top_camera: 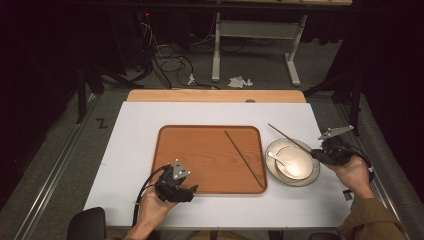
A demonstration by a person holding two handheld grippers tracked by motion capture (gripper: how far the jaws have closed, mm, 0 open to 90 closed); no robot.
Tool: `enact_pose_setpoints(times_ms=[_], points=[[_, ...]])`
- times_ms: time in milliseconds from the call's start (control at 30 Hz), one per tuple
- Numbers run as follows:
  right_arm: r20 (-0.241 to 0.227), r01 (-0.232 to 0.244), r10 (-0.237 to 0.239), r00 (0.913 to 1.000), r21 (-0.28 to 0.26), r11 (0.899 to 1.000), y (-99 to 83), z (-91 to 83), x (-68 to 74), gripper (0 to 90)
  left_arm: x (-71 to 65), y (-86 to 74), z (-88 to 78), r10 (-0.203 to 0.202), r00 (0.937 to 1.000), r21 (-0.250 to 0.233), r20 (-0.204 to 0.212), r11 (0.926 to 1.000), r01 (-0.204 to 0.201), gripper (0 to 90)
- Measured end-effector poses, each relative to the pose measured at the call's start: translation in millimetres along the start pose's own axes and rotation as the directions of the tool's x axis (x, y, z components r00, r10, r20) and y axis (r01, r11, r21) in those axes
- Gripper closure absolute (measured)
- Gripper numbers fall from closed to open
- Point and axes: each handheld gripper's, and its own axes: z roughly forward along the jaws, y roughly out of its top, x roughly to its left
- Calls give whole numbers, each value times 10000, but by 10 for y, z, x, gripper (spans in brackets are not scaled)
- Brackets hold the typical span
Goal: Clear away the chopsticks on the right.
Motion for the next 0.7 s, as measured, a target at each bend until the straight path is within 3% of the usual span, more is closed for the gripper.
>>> enact_pose_setpoints(times_ms=[167,467,700], points=[[71,-331,338,9994,-756,9966,-3,-167,45,852,-4,25,21,69,9999,-26,111,10000,-68,319],[121,-281,296,9995,-1114,9934,31,-355,183,853,-23,88,61,327,9989,-101,329,9994,-323,320],[164,-167,195,9997,-1573,9874,67,-573,421,852,-48,131,96,490,9975,-121,514,9988,-484,320]])
